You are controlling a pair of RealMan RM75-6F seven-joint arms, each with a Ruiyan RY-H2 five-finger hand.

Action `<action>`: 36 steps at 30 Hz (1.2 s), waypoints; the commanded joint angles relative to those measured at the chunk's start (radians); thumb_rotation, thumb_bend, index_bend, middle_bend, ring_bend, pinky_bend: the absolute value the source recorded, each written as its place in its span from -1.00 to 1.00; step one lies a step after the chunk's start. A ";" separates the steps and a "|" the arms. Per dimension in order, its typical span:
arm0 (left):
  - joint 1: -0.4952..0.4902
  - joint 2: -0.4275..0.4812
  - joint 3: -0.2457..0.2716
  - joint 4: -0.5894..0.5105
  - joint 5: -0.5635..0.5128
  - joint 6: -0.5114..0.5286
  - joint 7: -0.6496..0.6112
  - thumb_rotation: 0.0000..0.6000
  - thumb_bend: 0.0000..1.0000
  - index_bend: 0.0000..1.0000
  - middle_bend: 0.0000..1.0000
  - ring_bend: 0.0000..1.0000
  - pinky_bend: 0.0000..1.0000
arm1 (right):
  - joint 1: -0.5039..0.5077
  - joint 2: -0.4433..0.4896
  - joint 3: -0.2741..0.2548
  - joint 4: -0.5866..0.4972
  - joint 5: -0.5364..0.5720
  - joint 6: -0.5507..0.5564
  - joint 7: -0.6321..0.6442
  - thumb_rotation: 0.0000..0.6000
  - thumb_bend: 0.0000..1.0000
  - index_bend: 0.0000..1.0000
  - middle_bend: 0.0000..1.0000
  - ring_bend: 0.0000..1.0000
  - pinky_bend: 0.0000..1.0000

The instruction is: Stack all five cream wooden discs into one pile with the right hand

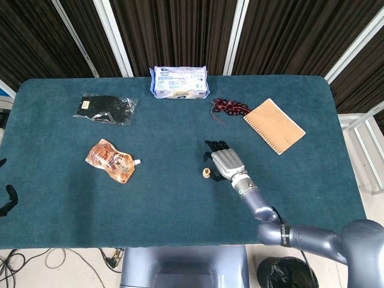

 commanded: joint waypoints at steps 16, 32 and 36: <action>0.006 0.014 0.023 -0.018 0.015 -0.013 -0.002 1.00 0.25 -0.73 -1.00 -1.00 -1.00 | -0.379 0.410 -0.152 -0.484 -0.436 0.477 0.107 1.00 -0.19 -0.58 -1.00 -1.00 -1.00; -0.009 0.059 0.061 0.001 0.081 -0.050 -0.003 1.00 0.25 -0.74 -1.00 -1.00 -1.00 | -0.730 0.332 -0.288 -0.278 -0.601 0.824 0.121 1.00 -0.19 -0.61 -1.00 -1.00 -1.00; -0.017 0.062 0.073 0.017 0.108 -0.062 -0.006 1.00 0.25 -0.74 -1.00 -1.00 -1.00 | -0.736 0.319 -0.271 -0.238 -0.606 0.810 0.150 1.00 -0.19 -0.61 -1.00 -1.00 -1.00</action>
